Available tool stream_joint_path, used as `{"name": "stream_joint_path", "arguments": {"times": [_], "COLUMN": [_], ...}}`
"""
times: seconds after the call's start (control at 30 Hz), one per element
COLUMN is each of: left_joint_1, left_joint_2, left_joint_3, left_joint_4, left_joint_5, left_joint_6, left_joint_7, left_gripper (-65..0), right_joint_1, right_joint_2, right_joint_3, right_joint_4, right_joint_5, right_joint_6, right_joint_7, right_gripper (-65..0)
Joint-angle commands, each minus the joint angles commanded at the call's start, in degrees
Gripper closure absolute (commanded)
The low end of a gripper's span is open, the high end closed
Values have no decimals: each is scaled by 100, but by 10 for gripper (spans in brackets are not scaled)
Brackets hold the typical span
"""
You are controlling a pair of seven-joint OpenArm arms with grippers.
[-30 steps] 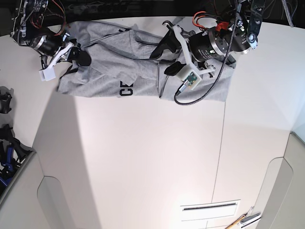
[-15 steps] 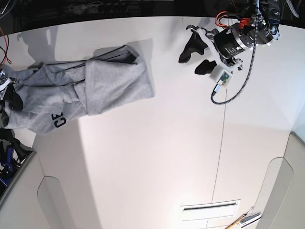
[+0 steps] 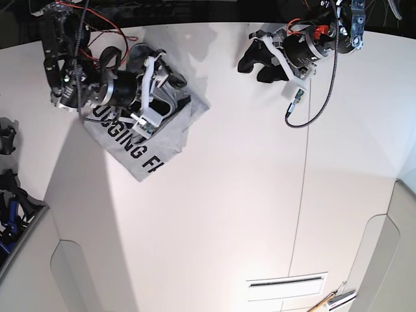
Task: Fold the T-shirt properly
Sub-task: 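Grasp the strip end with the right gripper and fold it over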
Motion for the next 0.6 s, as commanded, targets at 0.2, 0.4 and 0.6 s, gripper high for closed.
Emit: {"name": "stream_joint_path", "arguments": {"times": [0.2, 0.4, 0.6], "left_joint_1": [4, 4, 9], "left_joint_2": [0, 2, 2], "left_joint_3": [-503, -1016, -1043], "left_joint_4": [31, 31, 385], "left_joint_5": [-393, -1399, -1550], "left_joint_6": [-243, -734, -1057], "left_joint_7": [90, 422, 592], "left_gripper": [-395, -395, -368], "right_joint_1": [455, 951, 1318], "right_joint_2": [-17, -17, -17], "right_joint_3": [-850, -946, -822], "right_joint_4": [26, 129, 251], "right_joint_5": [-212, -94, -162], "right_joint_6": [-22, -85, -205], "right_joint_7": [256, 249, 120], "right_gripper": [-420, -420, -420]}}
